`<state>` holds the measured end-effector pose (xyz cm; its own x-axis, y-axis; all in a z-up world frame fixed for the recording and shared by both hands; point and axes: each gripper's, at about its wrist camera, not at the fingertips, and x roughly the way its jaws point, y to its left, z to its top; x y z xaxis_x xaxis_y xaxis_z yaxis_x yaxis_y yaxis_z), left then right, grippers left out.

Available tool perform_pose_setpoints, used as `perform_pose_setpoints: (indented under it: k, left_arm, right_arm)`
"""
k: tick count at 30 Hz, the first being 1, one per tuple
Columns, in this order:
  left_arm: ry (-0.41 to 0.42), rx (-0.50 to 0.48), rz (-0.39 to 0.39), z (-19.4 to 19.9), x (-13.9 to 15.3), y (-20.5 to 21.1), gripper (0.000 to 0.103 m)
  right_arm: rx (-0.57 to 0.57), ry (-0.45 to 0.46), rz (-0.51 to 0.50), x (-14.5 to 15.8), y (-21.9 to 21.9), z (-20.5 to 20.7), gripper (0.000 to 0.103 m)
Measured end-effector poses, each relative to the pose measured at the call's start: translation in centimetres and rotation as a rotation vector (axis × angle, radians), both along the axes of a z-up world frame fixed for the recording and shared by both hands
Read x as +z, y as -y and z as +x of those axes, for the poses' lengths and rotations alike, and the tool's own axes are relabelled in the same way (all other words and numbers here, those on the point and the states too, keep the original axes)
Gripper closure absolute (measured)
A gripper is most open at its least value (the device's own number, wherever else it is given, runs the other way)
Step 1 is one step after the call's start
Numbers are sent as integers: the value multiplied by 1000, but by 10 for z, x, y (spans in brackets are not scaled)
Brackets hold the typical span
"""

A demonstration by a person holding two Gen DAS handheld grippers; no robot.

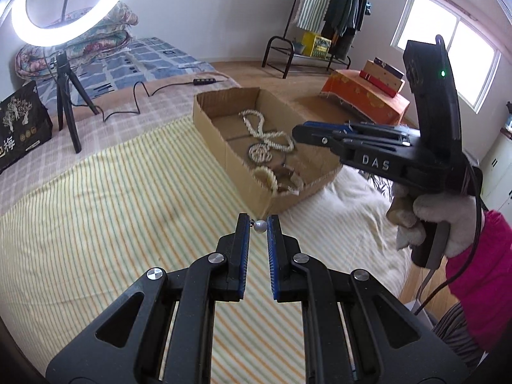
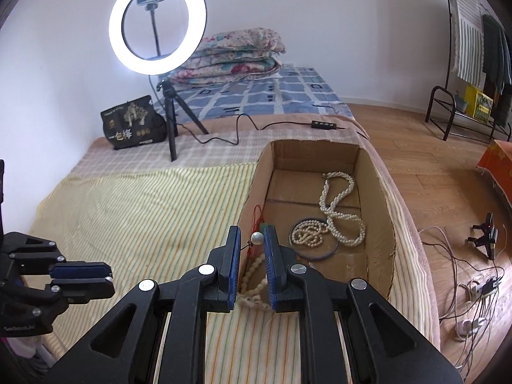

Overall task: Organize jewelry
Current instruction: 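Carry the pearl earring with the right tool into the box, then open the right gripper to release the earring into the box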

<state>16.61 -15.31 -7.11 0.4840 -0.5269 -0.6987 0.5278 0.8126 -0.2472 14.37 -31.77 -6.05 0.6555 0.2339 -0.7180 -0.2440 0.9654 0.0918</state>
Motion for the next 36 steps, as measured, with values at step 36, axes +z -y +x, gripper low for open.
perform_pose_setpoints:
  k: [36]
  left_arm:
    - [15,2,-35,56,-19,82,94]
  right_arm:
    - [-150,16,62,-20,29,88,90]
